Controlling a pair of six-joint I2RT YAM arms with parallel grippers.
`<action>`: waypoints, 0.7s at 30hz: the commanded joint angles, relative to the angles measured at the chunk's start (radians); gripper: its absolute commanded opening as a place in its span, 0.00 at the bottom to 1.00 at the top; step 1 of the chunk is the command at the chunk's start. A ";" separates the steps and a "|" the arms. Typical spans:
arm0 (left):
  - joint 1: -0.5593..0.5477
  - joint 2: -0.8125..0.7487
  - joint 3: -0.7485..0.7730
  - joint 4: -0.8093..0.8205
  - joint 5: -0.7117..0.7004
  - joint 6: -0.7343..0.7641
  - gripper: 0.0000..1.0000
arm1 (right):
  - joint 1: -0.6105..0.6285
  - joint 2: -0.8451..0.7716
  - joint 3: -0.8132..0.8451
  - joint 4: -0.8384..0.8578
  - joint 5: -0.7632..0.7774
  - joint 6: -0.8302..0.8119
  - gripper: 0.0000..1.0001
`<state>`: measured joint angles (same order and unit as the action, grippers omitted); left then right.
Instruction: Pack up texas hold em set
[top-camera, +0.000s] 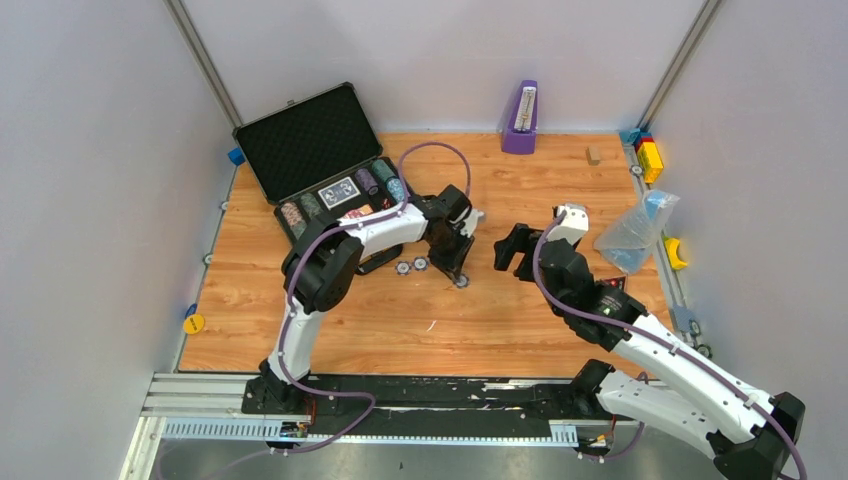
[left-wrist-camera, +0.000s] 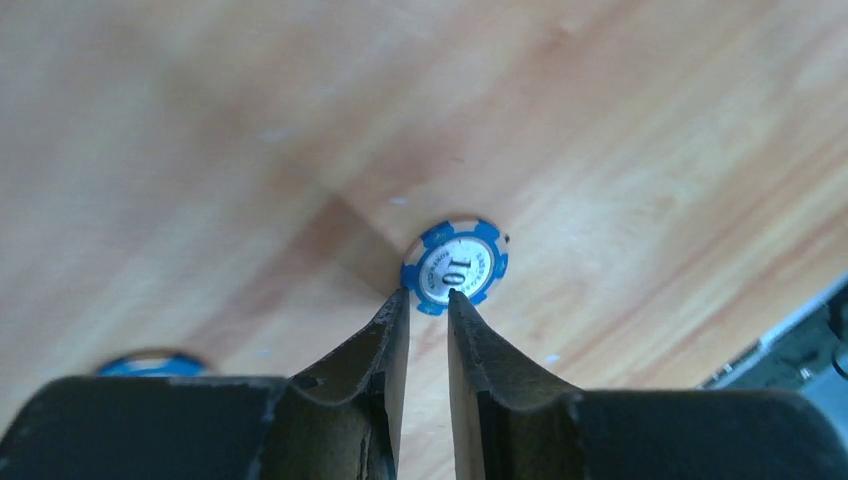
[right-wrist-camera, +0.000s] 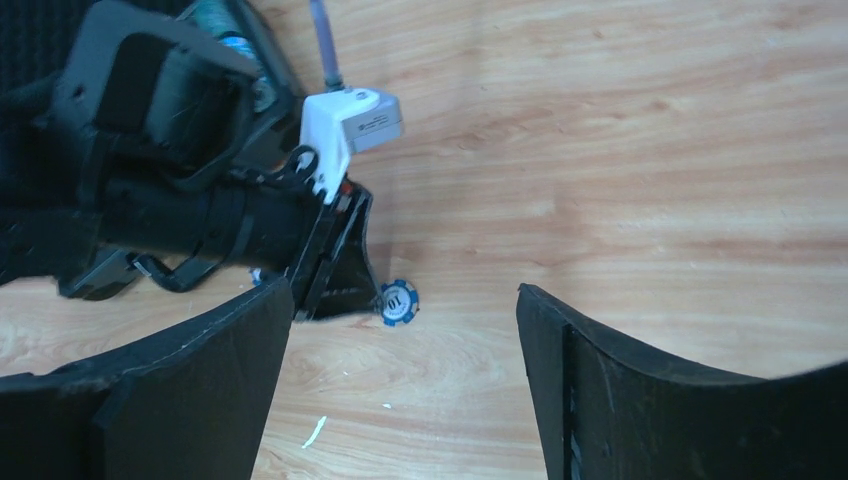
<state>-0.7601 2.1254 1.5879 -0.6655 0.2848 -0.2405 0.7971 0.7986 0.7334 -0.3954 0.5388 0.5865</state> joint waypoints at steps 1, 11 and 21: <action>-0.026 -0.026 -0.042 0.034 0.243 0.027 0.31 | -0.012 -0.020 0.009 -0.151 0.119 0.185 0.82; 0.065 -0.336 -0.239 0.255 0.203 -0.038 0.67 | -0.088 0.086 0.013 -0.220 -0.217 0.142 0.83; 0.138 -0.725 -0.595 0.412 -0.206 -0.043 0.79 | -0.113 0.541 0.174 -0.218 -0.507 0.047 0.78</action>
<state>-0.6498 1.5036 1.0985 -0.3595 0.2543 -0.2749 0.6960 1.1931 0.7887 -0.6224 0.1871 0.6987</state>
